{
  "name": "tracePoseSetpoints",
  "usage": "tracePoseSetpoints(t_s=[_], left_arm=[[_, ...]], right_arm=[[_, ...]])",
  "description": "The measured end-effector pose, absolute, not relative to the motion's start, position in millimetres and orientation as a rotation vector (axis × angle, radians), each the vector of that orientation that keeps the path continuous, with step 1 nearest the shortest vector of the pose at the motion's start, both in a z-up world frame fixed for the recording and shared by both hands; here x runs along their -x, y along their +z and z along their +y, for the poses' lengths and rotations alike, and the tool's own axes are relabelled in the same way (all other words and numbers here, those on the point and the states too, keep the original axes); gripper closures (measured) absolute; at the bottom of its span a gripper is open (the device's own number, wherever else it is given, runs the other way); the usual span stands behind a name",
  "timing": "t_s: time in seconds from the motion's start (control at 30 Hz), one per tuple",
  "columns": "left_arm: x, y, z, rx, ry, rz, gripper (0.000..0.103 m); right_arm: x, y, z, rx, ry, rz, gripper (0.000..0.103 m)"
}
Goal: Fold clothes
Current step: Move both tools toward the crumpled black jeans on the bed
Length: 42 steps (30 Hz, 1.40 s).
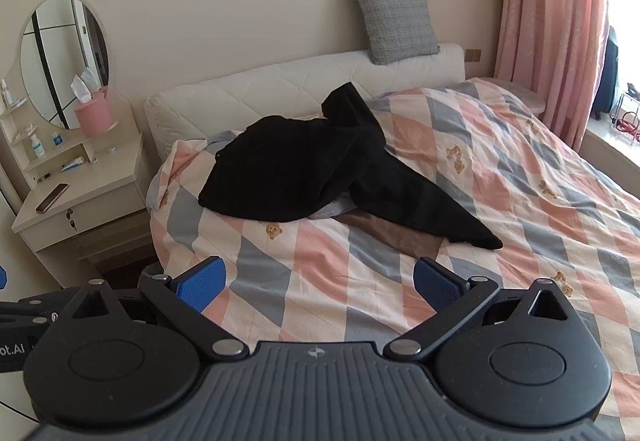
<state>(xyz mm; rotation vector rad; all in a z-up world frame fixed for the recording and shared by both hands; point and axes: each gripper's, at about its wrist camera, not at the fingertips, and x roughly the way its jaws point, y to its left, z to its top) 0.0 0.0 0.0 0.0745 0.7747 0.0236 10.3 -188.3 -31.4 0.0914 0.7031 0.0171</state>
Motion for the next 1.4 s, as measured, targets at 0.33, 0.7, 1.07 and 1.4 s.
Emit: tracePoseSetpoints(t_s=[0.33, 0.7, 1.07, 1.4], left_arm=[[0.3, 2.5, -1.7, -0.092, 0.033, 0.771, 0.001], [-2.1, -8.5, -8.8, -0.088, 0.009, 0.825, 0.001], [-10.0, -14.2, -18.2, -0.092, -0.027, 0.842, 0.001], [-32.4, -16.8, -21.1, -0.098, -0.06, 0.852, 0.001]], right_arm=[[-6.8, -33.3, -189.0, -0.099, 0.014, 0.703, 0.0], [-5.6, -43.4, -202.6, -0.139, 0.009, 0.722, 0.0], [-5.9, -50.7, -213.1, -0.139, -0.009, 0.74, 0.0], [-22.1, -51.0, -214.1, -0.136, -0.038, 0.749, 0.0]])
